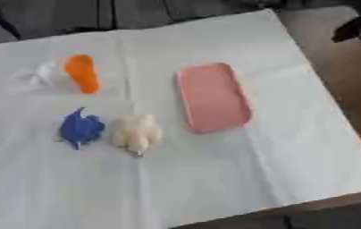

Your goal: Pick up objects on the table and place them in the box.

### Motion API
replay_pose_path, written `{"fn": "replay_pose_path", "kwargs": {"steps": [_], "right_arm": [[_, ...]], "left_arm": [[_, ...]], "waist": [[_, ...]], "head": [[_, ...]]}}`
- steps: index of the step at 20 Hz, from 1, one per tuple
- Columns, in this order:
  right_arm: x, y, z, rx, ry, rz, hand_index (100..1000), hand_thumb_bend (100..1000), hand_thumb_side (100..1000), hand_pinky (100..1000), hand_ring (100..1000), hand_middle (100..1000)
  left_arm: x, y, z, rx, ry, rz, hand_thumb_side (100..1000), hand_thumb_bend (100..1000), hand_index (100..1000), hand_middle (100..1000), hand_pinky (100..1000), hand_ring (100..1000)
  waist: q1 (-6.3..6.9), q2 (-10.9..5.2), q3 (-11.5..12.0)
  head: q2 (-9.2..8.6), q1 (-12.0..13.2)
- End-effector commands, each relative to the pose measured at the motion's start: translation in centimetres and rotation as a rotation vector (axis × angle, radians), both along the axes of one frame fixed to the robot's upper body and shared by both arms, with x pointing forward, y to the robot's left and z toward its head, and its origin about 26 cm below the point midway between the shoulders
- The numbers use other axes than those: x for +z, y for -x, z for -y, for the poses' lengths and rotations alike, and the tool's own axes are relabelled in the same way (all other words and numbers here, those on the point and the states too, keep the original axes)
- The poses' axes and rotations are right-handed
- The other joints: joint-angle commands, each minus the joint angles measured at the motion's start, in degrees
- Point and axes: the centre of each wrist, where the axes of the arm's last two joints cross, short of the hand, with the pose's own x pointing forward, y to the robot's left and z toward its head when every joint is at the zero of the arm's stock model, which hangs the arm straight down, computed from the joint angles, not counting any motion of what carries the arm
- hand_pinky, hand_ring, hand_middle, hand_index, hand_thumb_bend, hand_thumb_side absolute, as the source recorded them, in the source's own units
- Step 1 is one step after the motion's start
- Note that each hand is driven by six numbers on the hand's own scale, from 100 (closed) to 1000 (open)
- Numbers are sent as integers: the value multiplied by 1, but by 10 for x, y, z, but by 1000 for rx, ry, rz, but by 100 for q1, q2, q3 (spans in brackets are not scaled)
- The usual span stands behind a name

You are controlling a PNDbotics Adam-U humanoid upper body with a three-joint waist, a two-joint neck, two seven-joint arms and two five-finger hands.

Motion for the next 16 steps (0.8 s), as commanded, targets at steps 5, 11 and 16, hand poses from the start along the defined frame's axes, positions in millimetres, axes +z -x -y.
{"fn": "replay_pose_path", "kwargs": {"steps": [5,11,16], "right_arm": [[12,3,2,-5,31,38,707,100,740,552,542,795],[12,3,2,-5,32,37,707,100,742,552,542,795],[12,3,2,-4,34,36,707,100,742,553,541,795]], "left_arm": [[10,1,-3,9,-23,26,550,198,836,767,650,812],[10,1,-2,7,-25,25,545,201,836,767,651,812],[10,2,-2,6,-27,26,540,204,837,767,652,812]], "waist": [[-22,-90,0],[-13,-89,1],[0,-98,5]], "head": [[23,23],[23,48],[23,49]]}}
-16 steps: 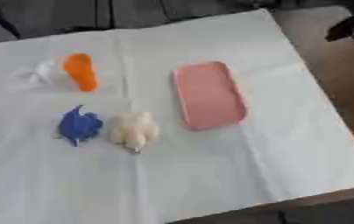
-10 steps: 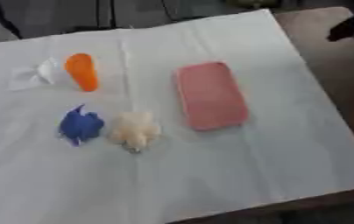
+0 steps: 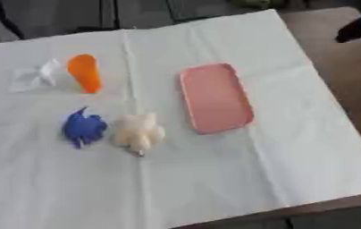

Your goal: Pick up objects on the table and place them in the box.

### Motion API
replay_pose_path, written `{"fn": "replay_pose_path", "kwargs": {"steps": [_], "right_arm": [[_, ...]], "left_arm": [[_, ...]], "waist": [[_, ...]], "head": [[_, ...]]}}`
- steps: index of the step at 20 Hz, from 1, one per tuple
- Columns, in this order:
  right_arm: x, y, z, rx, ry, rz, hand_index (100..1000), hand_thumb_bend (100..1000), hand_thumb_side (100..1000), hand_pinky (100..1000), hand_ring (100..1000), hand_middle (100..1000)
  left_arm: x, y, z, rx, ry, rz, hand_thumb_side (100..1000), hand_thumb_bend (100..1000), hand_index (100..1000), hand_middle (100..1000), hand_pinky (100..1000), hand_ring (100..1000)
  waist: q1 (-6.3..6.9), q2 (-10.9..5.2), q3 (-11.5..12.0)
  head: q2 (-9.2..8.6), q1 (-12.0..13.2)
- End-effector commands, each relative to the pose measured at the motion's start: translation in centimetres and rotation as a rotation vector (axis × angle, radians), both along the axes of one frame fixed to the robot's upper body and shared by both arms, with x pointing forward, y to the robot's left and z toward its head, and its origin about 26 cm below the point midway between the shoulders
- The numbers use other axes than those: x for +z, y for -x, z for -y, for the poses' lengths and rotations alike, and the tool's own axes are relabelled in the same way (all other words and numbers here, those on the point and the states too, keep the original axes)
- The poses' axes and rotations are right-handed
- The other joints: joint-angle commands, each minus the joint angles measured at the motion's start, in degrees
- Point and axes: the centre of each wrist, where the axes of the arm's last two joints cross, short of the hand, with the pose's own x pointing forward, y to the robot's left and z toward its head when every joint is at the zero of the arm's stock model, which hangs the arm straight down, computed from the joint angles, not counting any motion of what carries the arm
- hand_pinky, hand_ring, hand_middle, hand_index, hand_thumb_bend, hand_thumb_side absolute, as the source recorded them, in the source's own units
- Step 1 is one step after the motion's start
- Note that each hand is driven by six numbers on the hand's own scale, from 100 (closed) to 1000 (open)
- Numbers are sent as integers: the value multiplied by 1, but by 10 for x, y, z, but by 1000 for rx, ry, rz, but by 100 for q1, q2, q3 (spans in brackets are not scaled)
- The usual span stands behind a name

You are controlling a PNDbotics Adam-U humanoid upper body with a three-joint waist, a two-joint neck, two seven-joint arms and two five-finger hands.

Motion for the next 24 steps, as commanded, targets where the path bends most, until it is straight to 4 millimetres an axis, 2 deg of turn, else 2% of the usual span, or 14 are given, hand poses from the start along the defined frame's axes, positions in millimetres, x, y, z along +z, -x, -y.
{"fn": "replay_pose_path", "kwargs": {"steps": [1,4,5,9,11,15,16,17,18,19,20,21,22,24], "right_arm": [[12,3,2,-4,34,36,707,100,742,553,541,795],[12,3,2,-5,34,36,707,100,742,553,541,795],[12,3,2,-5,35,35,708,100,742,552,541,795],[11,3,3,-5,38,33,708,100,742,553,540,796],[11,3,3,-5,41,31,708,100,743,553,540,796],[10,3,3,-4,42,26,708,100,743,552,539,796],[10,3,3,-2,44,25,708,100,743,552,539,796],[10,3,3,0,45,24,708,100,743,552,539,796],[10,3,2,3,47,23,708,100,744,552,538,796],[10,2,2,7,49,21,708,100,744,552,538,796],[9,2,2,10,51,20,708,100,745,552,538,796],[9,2,1,13,53,18,708,100,745,552,538,796],[9,2,1,15,54,18,708,100,746,551,537,796],[9,2,1,20,57,16,708,100,746,551,537,796]], "left_arm": [[10,2,-2,5,-25,26,536,210,836,767,652,812],[10,1,-3,6,-30,23,533,213,836,767,652,812],[11,1,-3,7,-34,22,465,274,841,774,664,812],[25,-8,-11,51,-196,-15,428,337,851,797,699,819],[35,-20,-24,111,-347,-94,411,360,864,811,720,824],[43,-39,-44,195,-499,-197,391,389,880,824,741,826],[45,-45,-51,214,-537,-234,396,445,864,828,759,826],[48,-52,-58,227,-573,-274,396,445,864,828,759,826],[49,-59,-64,227,-604,-310,505,494,865,837,772,835],[49,-67,-69,208,-636,-360,515,504,867,838,776,836],[51,-74,-76,194,-660,-398,530,570,869,843,791,834],[53,-80,-81,191,-689,-432,530,570,869,843,791,834],[54,-85,-85,192,-715,-457,555,640,865,847,798,829],[57,-96,-90,208,-777,-505,559,648,864,847,799,828]], "waist": [[-3,-97,2],[-2,-97,0],[-1,-97,0],[4,-105,-15],[11,-120,-38],[20,-137,-67],[28,-143,-84],[32,-147,-95],[38,-149,-108],[44,-151,-124],[50,-153,-135],[57,-154,-149],[62,-152,-163],[72,-141,-198]], "head": [[23,19],[23,18],[23,18],[23,11],[23,30],[23,36],[23,44],[23,48],[23,54],[23,63],[23,70],[23,80],[23,87],[23,99]]}}
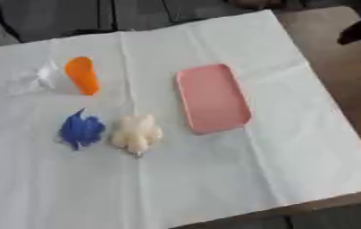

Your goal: Pick up objects on the table and place them in the box.

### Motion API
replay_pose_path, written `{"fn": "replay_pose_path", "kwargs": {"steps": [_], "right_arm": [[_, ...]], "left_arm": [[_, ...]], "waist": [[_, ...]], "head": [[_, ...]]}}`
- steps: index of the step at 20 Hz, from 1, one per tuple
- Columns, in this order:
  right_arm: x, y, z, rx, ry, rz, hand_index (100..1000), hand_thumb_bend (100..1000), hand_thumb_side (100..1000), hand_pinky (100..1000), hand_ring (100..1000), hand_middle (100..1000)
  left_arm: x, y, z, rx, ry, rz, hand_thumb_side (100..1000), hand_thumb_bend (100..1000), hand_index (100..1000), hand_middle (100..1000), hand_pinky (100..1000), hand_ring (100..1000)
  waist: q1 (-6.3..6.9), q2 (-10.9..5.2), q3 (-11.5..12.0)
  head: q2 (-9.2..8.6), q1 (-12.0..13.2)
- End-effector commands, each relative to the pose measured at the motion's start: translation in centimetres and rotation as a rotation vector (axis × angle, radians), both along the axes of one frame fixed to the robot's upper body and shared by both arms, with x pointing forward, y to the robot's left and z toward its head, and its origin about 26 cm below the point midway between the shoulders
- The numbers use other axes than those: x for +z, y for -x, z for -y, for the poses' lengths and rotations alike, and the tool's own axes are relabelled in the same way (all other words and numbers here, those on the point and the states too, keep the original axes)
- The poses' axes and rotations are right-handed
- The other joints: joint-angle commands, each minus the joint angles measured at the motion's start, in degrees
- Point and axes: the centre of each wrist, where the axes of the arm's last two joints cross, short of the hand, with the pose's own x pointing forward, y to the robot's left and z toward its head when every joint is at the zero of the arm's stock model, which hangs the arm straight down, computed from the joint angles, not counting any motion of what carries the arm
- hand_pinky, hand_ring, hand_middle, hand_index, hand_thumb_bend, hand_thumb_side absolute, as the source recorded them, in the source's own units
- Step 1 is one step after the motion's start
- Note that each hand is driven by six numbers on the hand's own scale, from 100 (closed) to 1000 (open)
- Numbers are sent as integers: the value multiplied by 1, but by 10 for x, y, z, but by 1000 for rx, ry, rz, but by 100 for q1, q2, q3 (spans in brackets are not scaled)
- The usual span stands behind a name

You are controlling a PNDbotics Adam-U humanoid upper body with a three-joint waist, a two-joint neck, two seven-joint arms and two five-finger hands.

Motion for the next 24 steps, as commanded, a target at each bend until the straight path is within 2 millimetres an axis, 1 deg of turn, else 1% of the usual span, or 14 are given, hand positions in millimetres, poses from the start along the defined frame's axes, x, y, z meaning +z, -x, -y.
{"fn": "replay_pose_path", "kwargs": {"steps": [1,3,5,6,9,10,11,15,16,18,21,22,23,24], "right_arm": [[11,2,2,7,42,25,708,100,747,551,536,797],[11,1,1,11,46,27,708,100,747,551,536,797],[12,1,0,16,50,29,708,100,748,550,535,797],[13,1,0,18,52,30,708,100,749,550,535,797],[13,0,-1,23,56,31,708,100,749,550,535,797],[13,0,-1,24,57,32,707,100,750,550,534,797],[14,0,-2,28,59,33,707,100,750,550,534,797],[15,0,-3,33,62,37,708,100,751,550,533,797],[15,0,-3,33,63,38,708,100,751,550,533,797],[16,-1,-3,36,65,41,708,100,751,549,533,797],[17,-1,-4,39,68,45,707,100,753,549,531,798],[17,-1,-4,40,69,46,707,100,753,549,531,798],[17,-1,-4,39,70,47,707,100,754,548,530,798],[18,-1,-5,38,71,48,707,100,754,548,530,798]], "left_arm": [[14,-8,-20,51,-120,-69,574,669,863,847,802,827],[12,-18,-22,59,-144,-95,587,666,858,844,803,826],[8,-27,-21,57,-148,-116,618,628,848,840,798,823],[6,-31,-20,54,-150,-129,644,654,850,843,802,824],[3,-40,-18,47,-176,-153,645,670,850,844,804,824],[3,-42,-18,46,-184,-155,653,691,846,846,816,822],[2,-45,-14,45,-203,-161,648,708,843,847,822,822],[-3,-52,-6,47,-259,-164,630,721,838,848,836,824],[-5,-53,-5,47,-268,-163,614,717,835,847,837,824],[-8,-54,-4,46,-273,-167,616,707,832,847,838,825],[-10,-54,-8,50,-254,-174,580,643,825,844,843,829],[-11,-54,-10,54,-243,-175,580,643,825,844,843,829],[-11,-53,-13,62,-231,-174,556,591,854,843,843,830],[-11,-52,-16,71,-218,-173,556,591,854,843,843,830]], "waist": [[1,-77,-33],[14,-55,-66],[33,-24,-110],[44,-9,-130],[65,20,-165],[69,26,-174],[79,45,-204],[100,82,-268],[104,90,-279],[118,112,-306],[142,172,-353],[149,187,-367],[161,216,-389],[171,239,-410]], "head": [[23,43],[23,58],[23,69],[23,73],[23,84],[23,85],[23,89],[23,79],[23,72],[23,74],[-17,79],[-28,81],[-49,82],[-67,85]]}}
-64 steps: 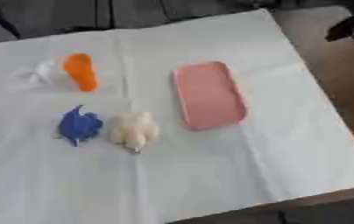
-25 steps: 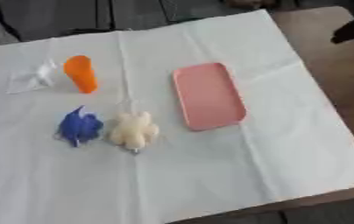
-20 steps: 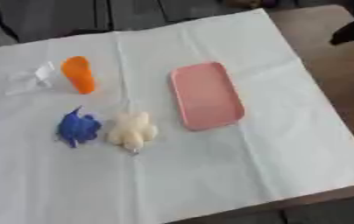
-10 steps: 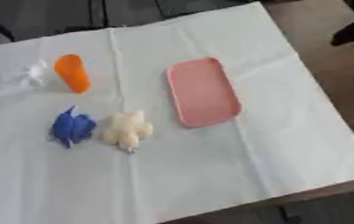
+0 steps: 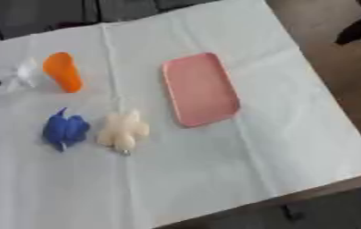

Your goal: Pick up objects on the table and place them in the box.

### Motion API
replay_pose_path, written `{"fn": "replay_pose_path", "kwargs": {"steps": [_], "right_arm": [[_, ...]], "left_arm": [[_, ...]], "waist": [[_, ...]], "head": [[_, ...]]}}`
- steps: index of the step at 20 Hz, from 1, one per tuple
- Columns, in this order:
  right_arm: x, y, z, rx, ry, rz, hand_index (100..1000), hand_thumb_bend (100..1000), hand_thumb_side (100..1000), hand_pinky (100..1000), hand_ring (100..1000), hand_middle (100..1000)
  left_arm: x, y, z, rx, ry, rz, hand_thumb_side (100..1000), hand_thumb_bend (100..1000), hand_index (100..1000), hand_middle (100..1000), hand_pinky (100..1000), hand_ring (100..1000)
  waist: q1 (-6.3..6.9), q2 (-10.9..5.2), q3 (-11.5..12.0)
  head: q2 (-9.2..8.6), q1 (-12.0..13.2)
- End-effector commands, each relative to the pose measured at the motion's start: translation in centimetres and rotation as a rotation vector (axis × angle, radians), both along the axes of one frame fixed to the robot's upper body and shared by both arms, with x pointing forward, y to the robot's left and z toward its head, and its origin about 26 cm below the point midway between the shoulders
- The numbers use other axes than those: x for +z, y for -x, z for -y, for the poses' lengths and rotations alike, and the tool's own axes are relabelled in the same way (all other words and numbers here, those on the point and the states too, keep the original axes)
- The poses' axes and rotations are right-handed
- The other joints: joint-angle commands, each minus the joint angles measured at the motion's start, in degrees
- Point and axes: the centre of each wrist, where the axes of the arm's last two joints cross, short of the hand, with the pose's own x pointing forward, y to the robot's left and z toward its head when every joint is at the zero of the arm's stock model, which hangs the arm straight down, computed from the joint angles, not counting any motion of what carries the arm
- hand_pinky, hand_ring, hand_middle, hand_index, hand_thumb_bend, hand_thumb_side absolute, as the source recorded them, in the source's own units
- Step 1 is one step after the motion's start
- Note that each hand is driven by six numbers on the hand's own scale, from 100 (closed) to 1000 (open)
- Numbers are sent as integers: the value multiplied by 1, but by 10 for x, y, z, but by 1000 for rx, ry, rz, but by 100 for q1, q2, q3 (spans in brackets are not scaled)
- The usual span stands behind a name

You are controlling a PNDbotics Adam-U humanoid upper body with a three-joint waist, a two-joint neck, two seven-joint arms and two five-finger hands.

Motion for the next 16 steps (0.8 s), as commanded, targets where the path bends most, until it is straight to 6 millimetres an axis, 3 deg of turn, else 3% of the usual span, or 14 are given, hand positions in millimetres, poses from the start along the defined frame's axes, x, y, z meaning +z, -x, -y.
{"fn": "replay_pose_path", "kwargs": {"steps": [1,9,16], "right_arm": [[13,3,1,-2,42,38,706,100,755,547,530,798],[14,3,0,-7,48,47,704,100,761,545,526,799],[15,3,-1,-16,53,51,703,100,763,544,525,800]], "left_arm": [[19,5,-15,40,20,51,543,565,868,842,841,830],[17,13,-35,102,100,63,539,513,841,837,838,832],[22,18,-43,138,103,87,511,538,838,841,845,830]], "waist": [[2,-42,-44],[146,133,-251],[250,244,-385]], "head": [[-83,12],[-235,35],[-349,51]]}}
